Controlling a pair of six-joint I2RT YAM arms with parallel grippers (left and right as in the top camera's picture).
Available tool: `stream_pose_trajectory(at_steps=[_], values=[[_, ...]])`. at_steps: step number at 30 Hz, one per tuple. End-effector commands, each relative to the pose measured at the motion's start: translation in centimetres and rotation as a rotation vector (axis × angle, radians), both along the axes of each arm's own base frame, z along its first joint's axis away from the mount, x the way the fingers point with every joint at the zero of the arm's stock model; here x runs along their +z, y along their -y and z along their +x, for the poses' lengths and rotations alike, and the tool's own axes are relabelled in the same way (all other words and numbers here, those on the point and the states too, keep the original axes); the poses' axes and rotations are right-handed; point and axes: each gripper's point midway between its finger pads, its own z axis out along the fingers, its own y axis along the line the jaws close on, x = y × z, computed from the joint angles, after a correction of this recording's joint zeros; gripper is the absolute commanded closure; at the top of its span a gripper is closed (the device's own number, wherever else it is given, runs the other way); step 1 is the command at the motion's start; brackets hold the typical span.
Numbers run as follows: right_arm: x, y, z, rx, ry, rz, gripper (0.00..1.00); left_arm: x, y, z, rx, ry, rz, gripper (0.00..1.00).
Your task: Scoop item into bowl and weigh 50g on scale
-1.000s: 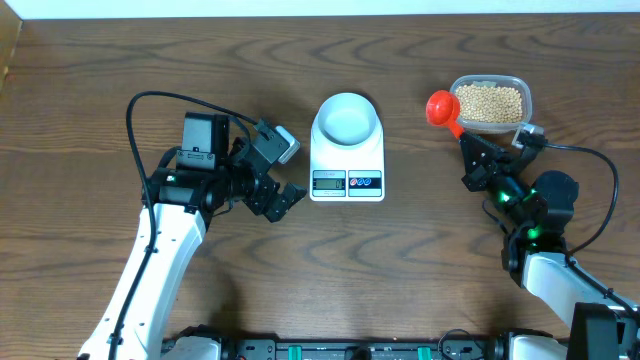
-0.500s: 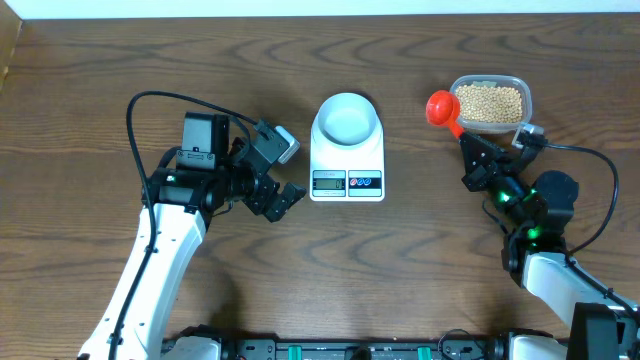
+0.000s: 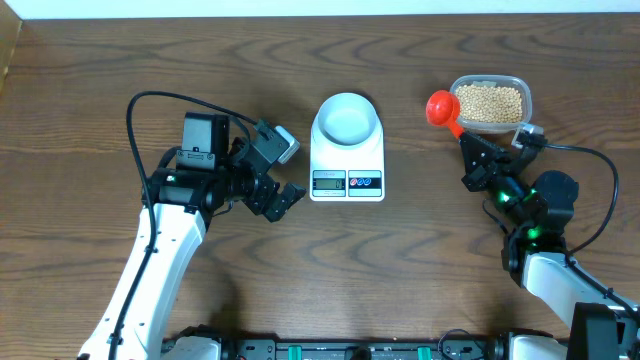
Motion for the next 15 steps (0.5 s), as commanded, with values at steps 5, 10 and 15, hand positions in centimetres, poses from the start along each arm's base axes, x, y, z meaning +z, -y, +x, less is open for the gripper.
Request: stream_pose_trajectory(at_steps=[5, 10, 15], values=[[0.5, 0.1, 0.3, 0.006, 0.024, -0.024, 0.99, 1.5, -0.1, 0.3, -0.002, 0.051, 0.003, 0.02], [0.5, 0.1, 0.3, 0.006, 0.024, -0.024, 0.99, 2.3, -0.7, 0.2, 0.018, 0.088, 0.031, 0.02], [0.5, 0.1, 0.3, 0.006, 0.024, -0.024, 0.99, 2.7, -1.0, 0.2, 0.030, 0.104, 0.046, 0.02]])
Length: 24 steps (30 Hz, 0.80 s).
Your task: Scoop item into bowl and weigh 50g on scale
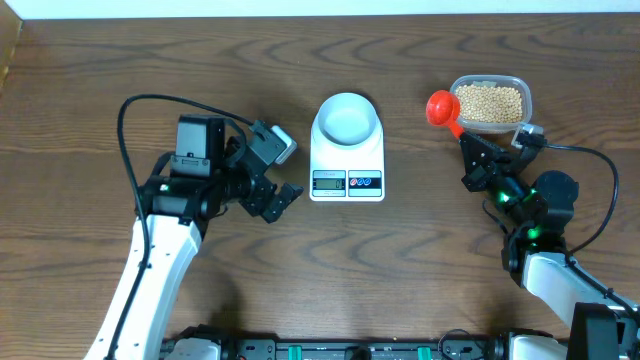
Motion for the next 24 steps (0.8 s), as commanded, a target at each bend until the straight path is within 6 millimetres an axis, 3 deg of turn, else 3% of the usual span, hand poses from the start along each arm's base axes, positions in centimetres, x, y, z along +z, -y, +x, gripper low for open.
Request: stream_pose_trajectory(at_steps=[1, 24], values=[[0.46, 0.08, 0.30, 0.004, 0.019, -0.014, 0.99, 1.07, -0.41, 0.30, 0.008, 0.038, 0.021, 0.02], [0.47, 0.05, 0.28, 0.005, 0.019, -0.013, 0.99, 0.69, -0.89, 0.19, 0.022, 0.028, 0.050, 0.02]])
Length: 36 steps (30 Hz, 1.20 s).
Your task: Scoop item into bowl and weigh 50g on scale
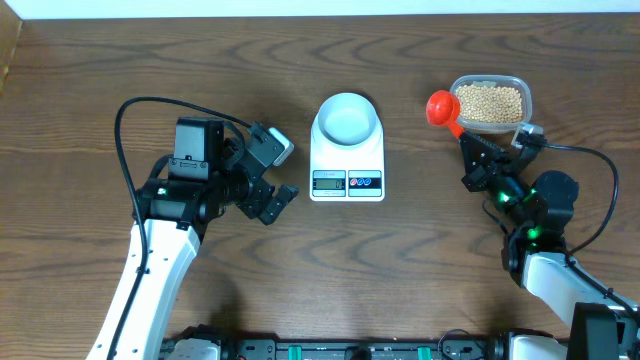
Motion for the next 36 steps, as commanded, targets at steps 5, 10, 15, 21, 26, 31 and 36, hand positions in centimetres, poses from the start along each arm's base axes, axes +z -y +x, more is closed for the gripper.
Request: stream_pose_trajectory(at_steps=[5, 10, 15, 21, 26, 31, 36], values=[[0.5, -0.1, 0.2, 0.012, 0.019, -0.012, 0.99, 0.9, -0.2, 0.4, -0.001, 0.030, 0.013, 0.02], [0.5, -0.5, 0.0, 0.040, 0.019, -0.008, 0.99, 0.9, -0.2, 0.4, -0.001, 0.030, 0.013, 0.02], [0.5, -0.8, -0.2, 0.060, 0.020, -0.004, 0.99, 0.9, -0.2, 0.4, -0.001, 0.030, 0.013, 0.02], [0.6, -0.9, -0.2, 0.066, 0.019, 0.000, 0.99, 0.9, -0.2, 0.4, -0.001, 0.030, 0.013, 0.02], [0.7, -1.4, -0.5, 0.099, 0.010, 0.028, 0.99, 0.9, -0.2, 0.4, -0.001, 0.030, 0.013, 0.02], [0.7, -1.5, -0.6, 0.103, 0.009, 0.029, 0.99, 0.9, -0.2, 0.4, -0.001, 0.030, 0.013, 0.02], [0.7, -1.5, -0.6, 0.104, 0.009, 0.029, 0.99, 0.9, -0.2, 0.4, -0.001, 0.030, 0.013, 0.02]])
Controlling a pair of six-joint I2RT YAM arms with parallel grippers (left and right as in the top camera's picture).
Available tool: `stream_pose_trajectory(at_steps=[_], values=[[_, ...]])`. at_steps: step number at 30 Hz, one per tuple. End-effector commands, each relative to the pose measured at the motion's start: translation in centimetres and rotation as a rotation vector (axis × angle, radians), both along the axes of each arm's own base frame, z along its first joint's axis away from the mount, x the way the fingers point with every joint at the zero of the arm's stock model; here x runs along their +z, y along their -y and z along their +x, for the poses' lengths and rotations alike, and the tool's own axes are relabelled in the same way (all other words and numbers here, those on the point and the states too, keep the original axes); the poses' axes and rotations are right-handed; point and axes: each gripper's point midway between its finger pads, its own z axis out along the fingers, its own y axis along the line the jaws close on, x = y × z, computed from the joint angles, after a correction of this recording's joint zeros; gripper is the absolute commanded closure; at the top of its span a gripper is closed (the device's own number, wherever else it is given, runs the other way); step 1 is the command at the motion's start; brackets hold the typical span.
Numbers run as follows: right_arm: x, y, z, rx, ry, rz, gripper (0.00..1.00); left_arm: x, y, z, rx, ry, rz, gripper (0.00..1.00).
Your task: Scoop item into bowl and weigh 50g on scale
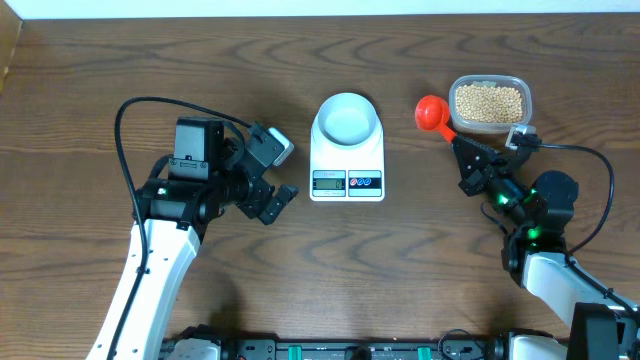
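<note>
A white bowl (347,118) sits on the white scale (347,170) at the middle of the table. At the back right, a clear container (489,103) holds tan beans. My right gripper (462,152) is shut on the handle of a red scoop (432,111). The scoop's head lies just left of the container, over the table. My left gripper (281,199) hangs left of the scale near its display, its fingers apart and empty.
Black cables loop over the table beside both arms. The table's far edge runs close behind the bean container. Bare wood lies between the scale and the scoop.
The right gripper has shifted the red scoop a little to the left, away from the bean container. The left arm has not moved.
The right gripper held the red scoop against the container's left rim through all earlier moments. The left arm drew back slightly to the left, away from the scale, then stopped. Now the scoop stands a little further left of the container.
</note>
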Motion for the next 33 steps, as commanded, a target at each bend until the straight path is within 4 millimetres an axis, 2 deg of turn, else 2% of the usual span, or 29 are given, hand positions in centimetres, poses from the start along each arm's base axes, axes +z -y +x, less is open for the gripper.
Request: stream_pose_trajectory(at_steps=[1, 16, 23, 29, 33], values=[[0.5, 0.0, 0.2, 0.008, 0.008, 0.010, 0.99, 0.9, -0.1, 0.4, -0.003, 0.030, 0.010, 0.02], [0.6, 0.1, 0.4, 0.000, 0.015, -0.002, 0.99, 0.9, -0.1, 0.4, -0.003, 0.030, 0.010, 0.02], [2.6, -0.1, 1.6, 0.061, 0.063, -0.058, 0.99, 0.9, -0.1, 0.4, -0.003, 0.030, 0.010, 0.02], [2.7, -0.7, 2.6, 0.147, 0.018, -0.186, 0.99, 0.9, -0.1, 0.4, -0.003, 0.030, 0.010, 0.02], [4.6, -1.4, 2.9, 0.204, 0.049, -0.185, 0.99, 0.9, -0.1, 0.4, -0.003, 0.030, 0.010, 0.02]])
